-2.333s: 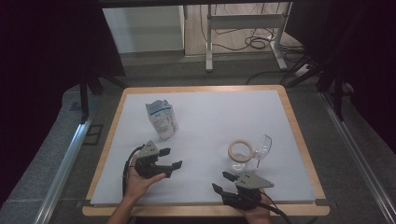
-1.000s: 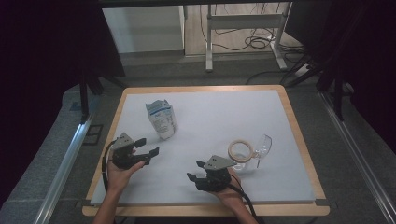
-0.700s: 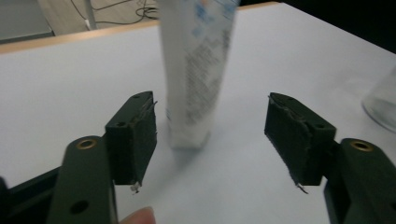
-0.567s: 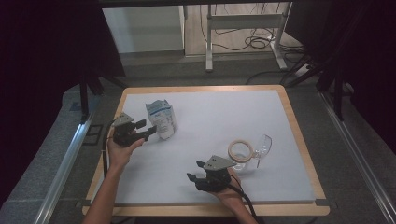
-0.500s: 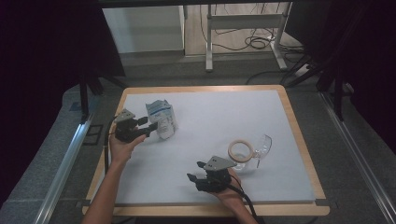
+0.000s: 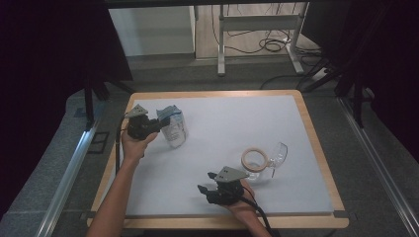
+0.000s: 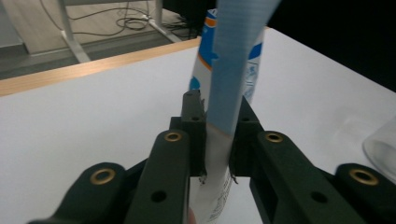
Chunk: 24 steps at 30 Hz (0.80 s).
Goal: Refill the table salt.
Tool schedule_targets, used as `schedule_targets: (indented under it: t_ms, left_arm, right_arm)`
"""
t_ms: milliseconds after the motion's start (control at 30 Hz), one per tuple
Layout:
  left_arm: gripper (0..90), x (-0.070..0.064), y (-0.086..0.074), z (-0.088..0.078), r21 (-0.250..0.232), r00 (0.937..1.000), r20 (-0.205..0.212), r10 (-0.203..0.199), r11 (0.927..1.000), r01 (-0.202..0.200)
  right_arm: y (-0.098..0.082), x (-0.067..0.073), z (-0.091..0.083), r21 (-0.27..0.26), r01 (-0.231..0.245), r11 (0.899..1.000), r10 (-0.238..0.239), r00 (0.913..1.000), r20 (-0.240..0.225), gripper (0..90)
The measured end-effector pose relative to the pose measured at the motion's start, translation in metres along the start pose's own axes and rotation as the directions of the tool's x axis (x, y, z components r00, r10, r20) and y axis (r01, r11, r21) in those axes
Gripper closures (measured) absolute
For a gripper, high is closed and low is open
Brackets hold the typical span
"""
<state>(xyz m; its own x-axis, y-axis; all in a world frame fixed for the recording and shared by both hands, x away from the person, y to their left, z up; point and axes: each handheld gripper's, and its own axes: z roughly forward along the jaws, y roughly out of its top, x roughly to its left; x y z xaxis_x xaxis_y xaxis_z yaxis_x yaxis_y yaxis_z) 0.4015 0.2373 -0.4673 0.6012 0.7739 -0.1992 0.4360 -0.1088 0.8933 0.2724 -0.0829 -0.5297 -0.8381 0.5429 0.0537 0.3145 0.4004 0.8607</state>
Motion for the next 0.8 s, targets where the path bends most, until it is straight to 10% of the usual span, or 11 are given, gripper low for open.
schedule_targets:
  t_ms: [800]
  left_arm:
    - [90.0,-0.019,0.008,-0.013,-0.018,0.9983,0.046,0.036,0.9992,-0.035]
  right_arm:
    - [-0.001,0.0,0.001,-0.002,0.002,1.0,-0.002,1.0,0.01,42.1]
